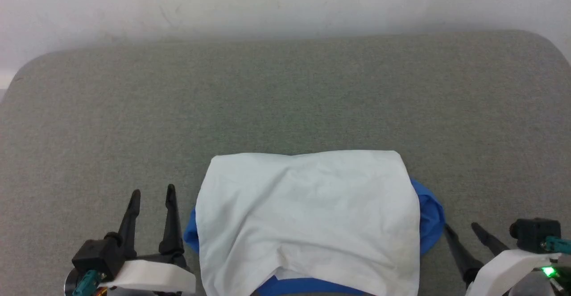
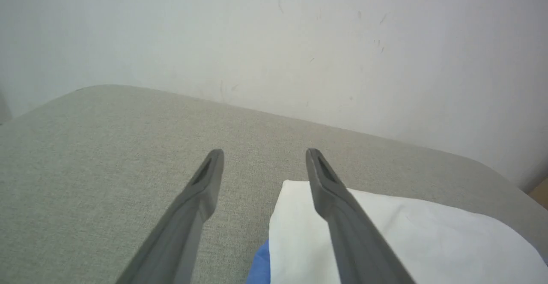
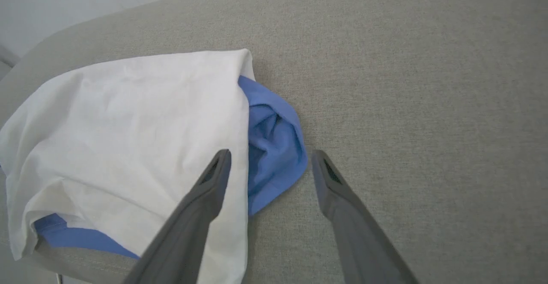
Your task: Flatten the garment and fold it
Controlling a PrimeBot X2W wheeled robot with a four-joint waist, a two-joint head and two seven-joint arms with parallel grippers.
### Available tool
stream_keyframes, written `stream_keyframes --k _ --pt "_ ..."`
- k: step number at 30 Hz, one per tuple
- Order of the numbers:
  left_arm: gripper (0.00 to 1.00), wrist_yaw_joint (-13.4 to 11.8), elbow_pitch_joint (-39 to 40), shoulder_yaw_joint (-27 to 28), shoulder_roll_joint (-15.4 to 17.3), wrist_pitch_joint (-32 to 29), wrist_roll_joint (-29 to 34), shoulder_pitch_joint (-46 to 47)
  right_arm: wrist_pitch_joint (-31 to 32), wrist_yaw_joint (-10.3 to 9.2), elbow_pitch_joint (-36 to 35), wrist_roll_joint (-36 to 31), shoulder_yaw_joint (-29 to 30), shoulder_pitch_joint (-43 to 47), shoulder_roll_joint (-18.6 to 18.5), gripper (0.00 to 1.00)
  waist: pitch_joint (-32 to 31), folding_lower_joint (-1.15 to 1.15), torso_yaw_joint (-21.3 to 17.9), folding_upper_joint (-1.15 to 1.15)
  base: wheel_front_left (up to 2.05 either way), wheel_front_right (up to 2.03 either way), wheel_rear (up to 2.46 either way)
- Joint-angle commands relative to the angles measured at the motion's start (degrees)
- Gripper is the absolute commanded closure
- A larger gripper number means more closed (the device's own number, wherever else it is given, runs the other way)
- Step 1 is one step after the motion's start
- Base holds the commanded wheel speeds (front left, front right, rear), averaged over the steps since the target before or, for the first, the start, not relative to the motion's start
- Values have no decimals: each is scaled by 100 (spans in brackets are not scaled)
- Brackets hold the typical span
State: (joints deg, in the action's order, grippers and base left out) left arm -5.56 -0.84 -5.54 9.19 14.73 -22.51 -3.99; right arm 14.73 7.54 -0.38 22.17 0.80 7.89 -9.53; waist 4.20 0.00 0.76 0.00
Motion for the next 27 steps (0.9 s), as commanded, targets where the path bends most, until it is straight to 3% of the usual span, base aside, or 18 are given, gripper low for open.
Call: stream_keyframes --k 1,5,13,20,24,25,26,27 --pt "0 58 134 39 -52 25 168 75 101 -5 78 54 86 -152 -63 0 42 0 136 0 0 0 0" --pt "0 180 364 16 -125 26 514 148 501 -5 389 167 201 -347 -165 0 102 0 358 0 0 0 0" --pt "0 312 532 -57 -325 26 756 190 1016 -5 918 404 -159 -867 -326 0 214 0 613 0 0 0 0" --pt "0 410 546 -101 -466 27 845 258 1287 -5 1843 474 -469 -1346 -352 0 355 0 739 0 0 0 0" --pt "0 445 506 -102 -516 27 885 262 1785 -5 2478 599 -687 -1405 -273 0 375 0 768 0 0 0 0" --pt "0 453 490 -100 -526 27 891 259 1961 -5 2595 684 -750 -1395 -230 23 372 0 771 0 0 0 0" --pt "0 462 476 -95 -534 27 895 257 2122 -5 2671 745 -831 -1391 -212 64 370 0 770 0 0 0 0" --pt "0 469 464 -87 -541 27 899 255 2229 -5 2703 839 -891 -1391 -181 98 362 0 764 0 0 0 0"
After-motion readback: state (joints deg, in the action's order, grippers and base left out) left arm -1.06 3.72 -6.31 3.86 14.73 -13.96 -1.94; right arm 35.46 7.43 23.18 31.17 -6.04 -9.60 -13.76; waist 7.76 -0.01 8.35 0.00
